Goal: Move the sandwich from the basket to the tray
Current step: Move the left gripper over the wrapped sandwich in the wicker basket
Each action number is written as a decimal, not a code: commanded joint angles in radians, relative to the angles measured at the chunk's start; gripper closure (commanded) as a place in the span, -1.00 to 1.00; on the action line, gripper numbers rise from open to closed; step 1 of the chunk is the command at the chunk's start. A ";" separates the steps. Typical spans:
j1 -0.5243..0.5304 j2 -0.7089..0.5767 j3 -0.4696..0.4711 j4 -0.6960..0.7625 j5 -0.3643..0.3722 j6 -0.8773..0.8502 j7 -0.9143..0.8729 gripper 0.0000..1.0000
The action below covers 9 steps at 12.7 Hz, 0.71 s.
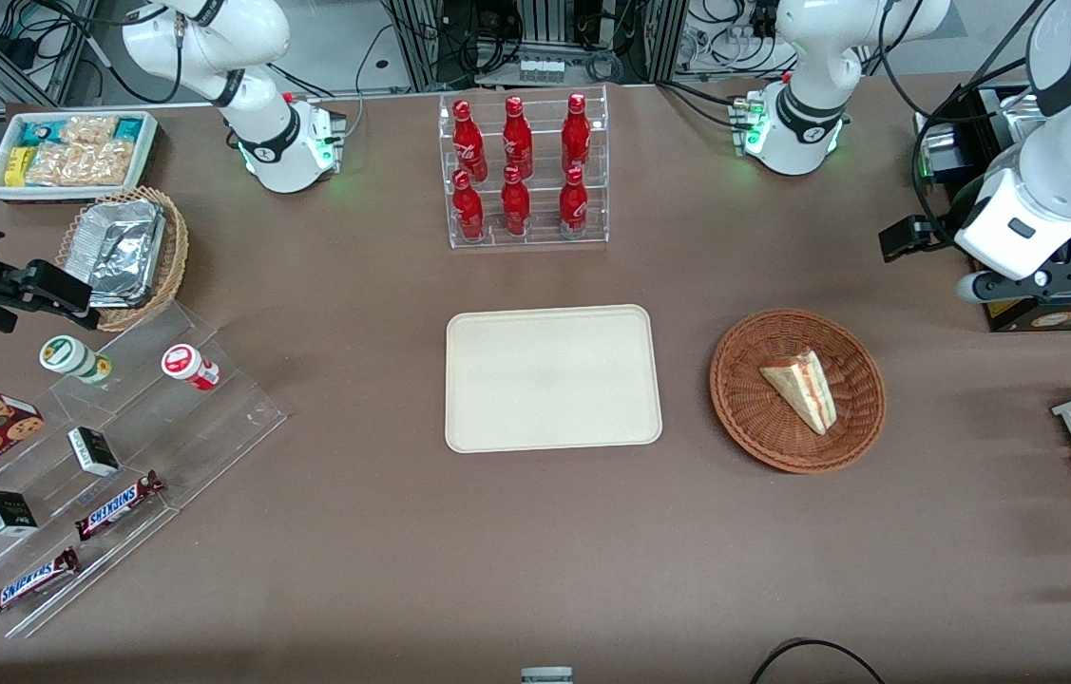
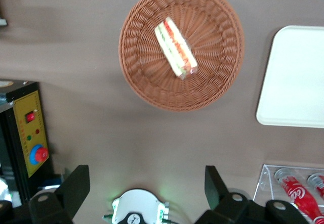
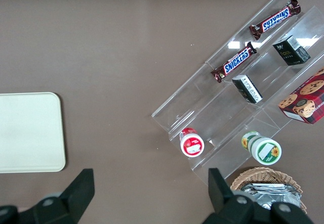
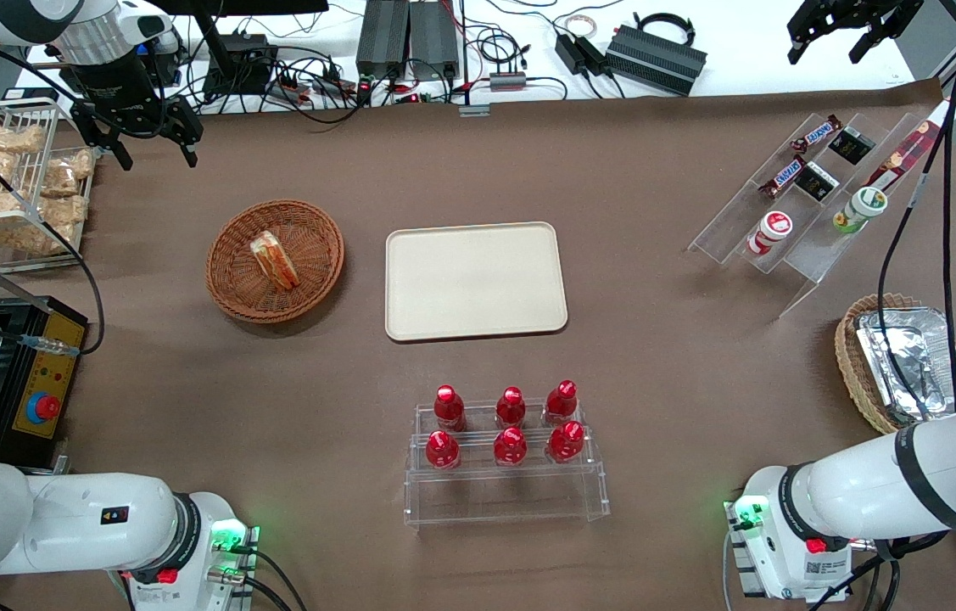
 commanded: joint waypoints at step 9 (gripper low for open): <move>-0.002 0.115 0.002 -0.129 0.001 0.197 0.046 -1.00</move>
